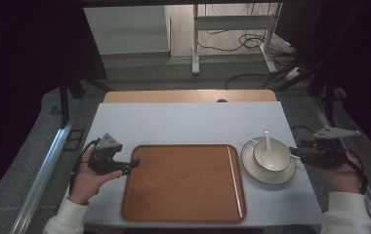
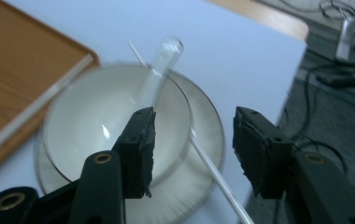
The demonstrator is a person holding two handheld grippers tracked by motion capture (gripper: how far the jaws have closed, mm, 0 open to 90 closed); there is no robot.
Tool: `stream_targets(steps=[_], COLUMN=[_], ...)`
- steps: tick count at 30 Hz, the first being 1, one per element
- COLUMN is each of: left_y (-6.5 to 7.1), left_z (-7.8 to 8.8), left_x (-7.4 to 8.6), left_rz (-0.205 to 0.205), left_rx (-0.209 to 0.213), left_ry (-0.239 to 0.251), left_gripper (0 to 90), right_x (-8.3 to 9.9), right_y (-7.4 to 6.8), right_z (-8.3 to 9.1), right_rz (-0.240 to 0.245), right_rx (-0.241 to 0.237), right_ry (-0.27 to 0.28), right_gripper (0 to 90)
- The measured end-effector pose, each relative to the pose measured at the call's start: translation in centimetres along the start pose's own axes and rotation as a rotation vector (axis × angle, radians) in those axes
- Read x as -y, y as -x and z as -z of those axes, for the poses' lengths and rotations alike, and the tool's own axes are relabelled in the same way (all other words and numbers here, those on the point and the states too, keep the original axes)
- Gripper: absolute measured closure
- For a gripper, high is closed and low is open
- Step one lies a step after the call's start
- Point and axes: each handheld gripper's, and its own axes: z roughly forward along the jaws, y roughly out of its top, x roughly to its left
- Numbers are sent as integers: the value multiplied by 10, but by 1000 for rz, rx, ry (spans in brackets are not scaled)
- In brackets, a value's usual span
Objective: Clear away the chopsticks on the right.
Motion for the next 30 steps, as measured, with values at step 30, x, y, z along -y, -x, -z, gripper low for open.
stream_targets(steps=[30], left_y=[1], left_z=[0], left_x=[0], left_rz=[-7], left_rx=[-1], left_ry=[11], left_gripper=[156], right_x=[30], right_y=[26], right_z=[-54], right_rz=[259], right_rx=[75], right_ry=[-469], right_gripper=[612])
